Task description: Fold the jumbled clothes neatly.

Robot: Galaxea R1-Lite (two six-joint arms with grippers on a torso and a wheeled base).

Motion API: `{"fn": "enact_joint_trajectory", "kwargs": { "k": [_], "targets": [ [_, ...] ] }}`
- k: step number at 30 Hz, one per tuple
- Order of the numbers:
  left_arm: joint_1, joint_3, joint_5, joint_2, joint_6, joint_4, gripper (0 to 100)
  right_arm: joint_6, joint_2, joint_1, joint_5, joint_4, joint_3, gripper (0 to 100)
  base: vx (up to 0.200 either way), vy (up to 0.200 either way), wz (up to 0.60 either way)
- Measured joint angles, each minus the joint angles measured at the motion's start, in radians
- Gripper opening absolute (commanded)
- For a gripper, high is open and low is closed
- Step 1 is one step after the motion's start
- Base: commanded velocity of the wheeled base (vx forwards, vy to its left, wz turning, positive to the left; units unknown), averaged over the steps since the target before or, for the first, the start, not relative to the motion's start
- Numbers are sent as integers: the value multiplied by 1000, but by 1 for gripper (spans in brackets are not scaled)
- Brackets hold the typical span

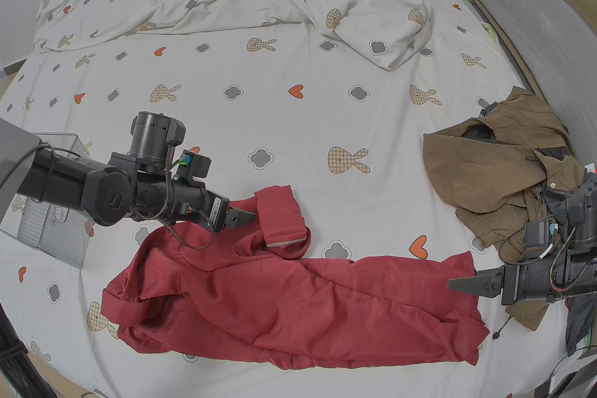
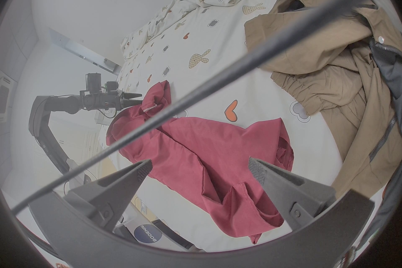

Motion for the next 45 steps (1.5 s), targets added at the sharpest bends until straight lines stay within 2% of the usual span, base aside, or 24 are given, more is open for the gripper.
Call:
{"fn": "enact_joint_trajectory", "kwargs": {
  "k": [6, 7, 18, 25, 37, 41, 45],
  "targets": [
    [-23, -70, 4, 53, 0, 5, 100, 0, 4, 0, -3, 0, -2, 100, 0, 0, 0],
    [-27, -77, 4, 61, 0, 5, 0, 0, 5, 0, -3, 0, -2, 100, 0, 0, 0],
    [-38, -94, 5, 107, -4, 5, 0, 0, 12, -6, -7, 0, -3, 100, 0, 0, 0],
    [-28, -83, 28, 29, -49, 17, 0, -1, 12, -10, -8, 0, 6, 100, 0, 0, 0],
    [29, -97, 242, -166, -205, 66, 0, -6, 47, -38, -4, 8, 67, 100, 0, 0, 0],
    [34, -114, 283, -189, -243, 65, 0, -10, 93, -71, 5, 7, 83, 100, 0, 0, 0],
    [31, -119, 287, -206, -248, 65, 0, -20, 133, -79, 32, -2, 89, 100, 0, 0, 0]
  ]
}}
